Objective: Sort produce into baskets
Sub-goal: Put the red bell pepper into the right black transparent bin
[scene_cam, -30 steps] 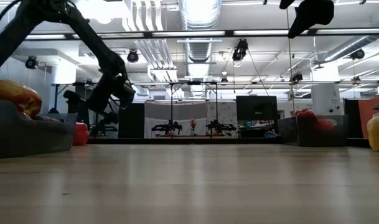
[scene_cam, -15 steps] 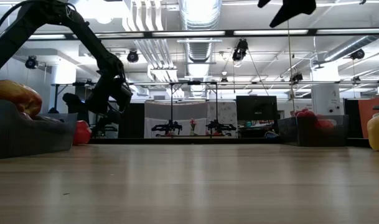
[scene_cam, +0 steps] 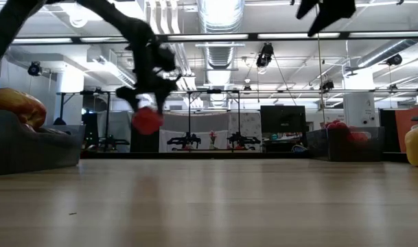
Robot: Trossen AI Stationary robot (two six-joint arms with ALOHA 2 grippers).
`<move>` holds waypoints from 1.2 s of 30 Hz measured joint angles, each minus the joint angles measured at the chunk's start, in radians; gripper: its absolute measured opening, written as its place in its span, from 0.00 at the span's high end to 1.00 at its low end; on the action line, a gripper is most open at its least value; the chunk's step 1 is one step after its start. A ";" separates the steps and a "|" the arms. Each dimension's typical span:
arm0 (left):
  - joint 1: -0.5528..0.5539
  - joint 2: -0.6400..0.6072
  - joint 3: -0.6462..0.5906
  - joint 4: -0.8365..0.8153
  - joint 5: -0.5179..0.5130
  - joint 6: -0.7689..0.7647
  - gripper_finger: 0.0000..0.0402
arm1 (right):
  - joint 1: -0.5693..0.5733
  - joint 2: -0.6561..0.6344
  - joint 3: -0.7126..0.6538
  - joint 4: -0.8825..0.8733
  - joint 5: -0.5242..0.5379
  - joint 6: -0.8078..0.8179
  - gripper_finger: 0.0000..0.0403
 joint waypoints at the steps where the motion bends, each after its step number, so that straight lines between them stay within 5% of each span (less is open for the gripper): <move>1: -0.039 -0.011 0.004 0.040 0.019 -0.005 0.24 | 0.013 0.000 -0.015 -0.016 -0.011 0.022 0.11; 9: -0.353 0.011 -0.075 0.560 0.085 -0.118 0.24 | 0.220 0.001 -0.156 -0.038 -0.064 0.215 0.11; 18: -0.489 0.185 -0.097 0.809 0.034 -0.194 0.24 | 0.380 0.003 -0.200 -0.033 -0.113 0.500 0.11; 28: -0.493 0.265 -0.096 0.889 0.149 -0.171 0.16 | 0.315 0.003 -0.196 -0.028 -0.105 0.472 0.06; 36: -0.491 0.187 -0.097 0.858 0.164 -0.005 0.03 | 0.115 0.039 -0.203 0.021 -0.114 0.587 0.01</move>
